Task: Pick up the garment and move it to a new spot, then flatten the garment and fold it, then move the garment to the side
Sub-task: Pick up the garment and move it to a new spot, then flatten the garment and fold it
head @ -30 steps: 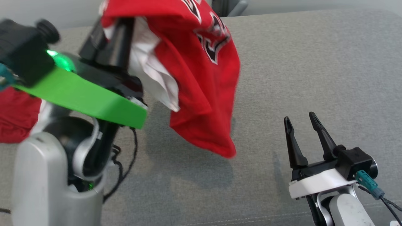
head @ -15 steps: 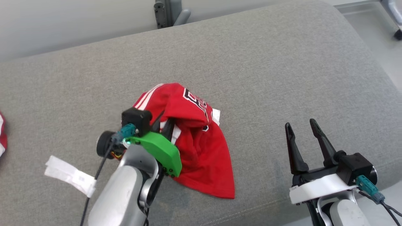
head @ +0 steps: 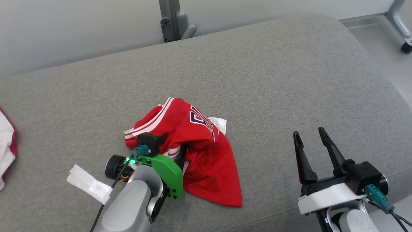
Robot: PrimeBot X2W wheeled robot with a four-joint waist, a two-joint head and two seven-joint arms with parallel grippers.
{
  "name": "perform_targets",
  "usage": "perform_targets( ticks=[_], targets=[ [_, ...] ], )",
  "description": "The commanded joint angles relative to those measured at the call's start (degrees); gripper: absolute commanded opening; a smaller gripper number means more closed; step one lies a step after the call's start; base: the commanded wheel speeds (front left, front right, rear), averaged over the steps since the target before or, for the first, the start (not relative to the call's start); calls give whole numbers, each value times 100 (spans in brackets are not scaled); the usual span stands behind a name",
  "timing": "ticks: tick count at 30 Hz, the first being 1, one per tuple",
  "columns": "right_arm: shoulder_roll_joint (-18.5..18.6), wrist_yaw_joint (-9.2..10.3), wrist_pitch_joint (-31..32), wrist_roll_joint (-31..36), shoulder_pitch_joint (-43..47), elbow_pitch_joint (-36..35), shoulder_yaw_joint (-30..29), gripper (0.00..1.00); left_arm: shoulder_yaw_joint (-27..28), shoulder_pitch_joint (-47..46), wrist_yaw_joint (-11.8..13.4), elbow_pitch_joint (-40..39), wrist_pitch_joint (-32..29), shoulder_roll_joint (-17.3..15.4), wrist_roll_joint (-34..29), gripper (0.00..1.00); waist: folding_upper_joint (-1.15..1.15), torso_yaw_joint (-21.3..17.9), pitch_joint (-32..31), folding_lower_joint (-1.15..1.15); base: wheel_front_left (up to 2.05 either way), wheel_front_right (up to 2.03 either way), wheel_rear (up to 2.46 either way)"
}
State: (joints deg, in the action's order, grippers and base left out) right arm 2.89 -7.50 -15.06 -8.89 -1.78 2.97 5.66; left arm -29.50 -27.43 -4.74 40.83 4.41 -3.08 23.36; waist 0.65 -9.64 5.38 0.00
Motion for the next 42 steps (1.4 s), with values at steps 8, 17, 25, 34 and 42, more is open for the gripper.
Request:
perform_targets(
  ticks=[8, 17, 25, 34, 42],
  targets=[
    [8, 2, -19, 146, 278, -166, -281, 100, -18, 425, 229, -745, -48, -233, 53, 100, -65, 461, -319, 0, 0, 0, 0],
    [132, 2, -19, 253, 654, -369, -782, 100, 449, 1741, 700, -2617, 181, -1108, 171, 100, -65, 1078, -571, 0, 0, 0, 0],
    [261, 2, -19, 296, 754, -231, -888, 100, 894, 2763, 970, -3081, 841, -1459, 300, 100, -65, 1405, -648, 0, 0, 0, 0],
    [326, 2, -19, 366, 830, 38, -927, 100, 1379, 3277, 554, -2999, 1080, -1446, 286, 100, -65, 1581, -645, 0, 0, 0, 0],
    [277, 2, -19, 367, 841, 217, -933, 100, 2003, 3439, 182, -3071, 1079, -1064, -104, 100, -65, 1583, -622, 0, 0, 0, 0]
  ],
)
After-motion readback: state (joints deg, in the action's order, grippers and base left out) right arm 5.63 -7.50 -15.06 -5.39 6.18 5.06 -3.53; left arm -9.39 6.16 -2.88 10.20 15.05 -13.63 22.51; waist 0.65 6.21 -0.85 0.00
